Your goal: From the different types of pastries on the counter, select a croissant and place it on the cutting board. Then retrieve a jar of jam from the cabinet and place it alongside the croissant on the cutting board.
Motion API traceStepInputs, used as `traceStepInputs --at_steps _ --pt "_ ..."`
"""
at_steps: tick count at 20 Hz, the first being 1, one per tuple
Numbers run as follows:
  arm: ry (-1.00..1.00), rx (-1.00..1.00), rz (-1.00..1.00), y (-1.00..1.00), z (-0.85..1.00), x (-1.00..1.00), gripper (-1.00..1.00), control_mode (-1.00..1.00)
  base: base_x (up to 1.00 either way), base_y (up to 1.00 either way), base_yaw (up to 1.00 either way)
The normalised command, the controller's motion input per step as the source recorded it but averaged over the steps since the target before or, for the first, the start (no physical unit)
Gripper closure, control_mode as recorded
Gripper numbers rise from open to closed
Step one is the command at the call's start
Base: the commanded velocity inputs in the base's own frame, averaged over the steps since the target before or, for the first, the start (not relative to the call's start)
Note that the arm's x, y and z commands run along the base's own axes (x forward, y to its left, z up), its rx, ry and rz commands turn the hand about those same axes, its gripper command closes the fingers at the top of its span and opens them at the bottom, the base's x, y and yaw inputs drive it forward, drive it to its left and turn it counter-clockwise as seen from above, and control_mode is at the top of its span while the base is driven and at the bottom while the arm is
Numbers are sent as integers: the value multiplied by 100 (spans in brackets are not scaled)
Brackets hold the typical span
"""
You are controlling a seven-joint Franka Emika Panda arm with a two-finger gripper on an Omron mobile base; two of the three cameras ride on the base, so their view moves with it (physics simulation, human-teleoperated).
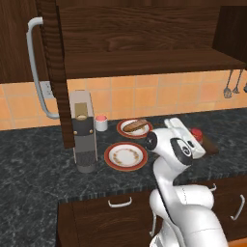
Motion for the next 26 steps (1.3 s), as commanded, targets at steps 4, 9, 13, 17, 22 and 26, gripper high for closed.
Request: traceStepInputs --at_steps 4,9,13,17,22,26 --pt "-12 -8 -3 -21 -56 43 100 -100 0 0 0" --pt "1 -2 0 -9 -66 42 100 -100 0 0 0" --pt "7 -3 -5 -43 -90 26 100 -100 0 0 0" --pt "7 -4 -9 -47 -61 33 100 -100 0 0 0" --pt "0 -1 -2 -15 -28 60 100 -100 0 0 0" --pt "0 0 0 -3 -15 56 100 -100 0 0 0"
